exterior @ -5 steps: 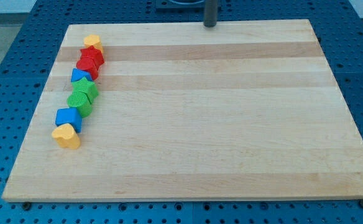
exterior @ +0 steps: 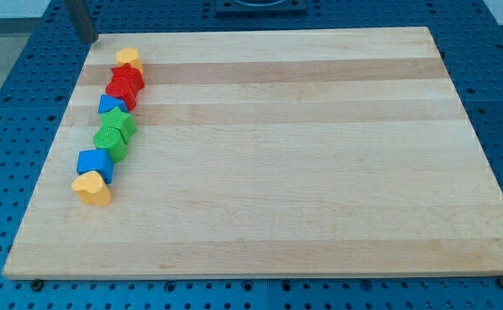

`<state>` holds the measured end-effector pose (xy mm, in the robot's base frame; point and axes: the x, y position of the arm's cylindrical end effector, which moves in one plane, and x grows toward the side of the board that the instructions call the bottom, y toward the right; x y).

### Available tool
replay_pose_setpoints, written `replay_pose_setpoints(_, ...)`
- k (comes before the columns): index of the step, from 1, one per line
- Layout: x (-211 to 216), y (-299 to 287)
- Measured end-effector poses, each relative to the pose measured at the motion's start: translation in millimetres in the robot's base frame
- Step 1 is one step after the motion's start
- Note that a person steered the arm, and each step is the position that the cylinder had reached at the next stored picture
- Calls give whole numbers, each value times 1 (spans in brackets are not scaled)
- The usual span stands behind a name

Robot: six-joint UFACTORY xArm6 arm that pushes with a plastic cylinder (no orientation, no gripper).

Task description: Push the red star slightly to the right

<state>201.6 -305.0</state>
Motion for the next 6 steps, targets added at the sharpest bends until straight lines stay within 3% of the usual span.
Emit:
replay_pose_setpoints(2,114,33)
replay_pose_setpoints(4,117,152)
replay_pose_setpoints(5,115,244)
replay_pose_setpoints(6,112,282)
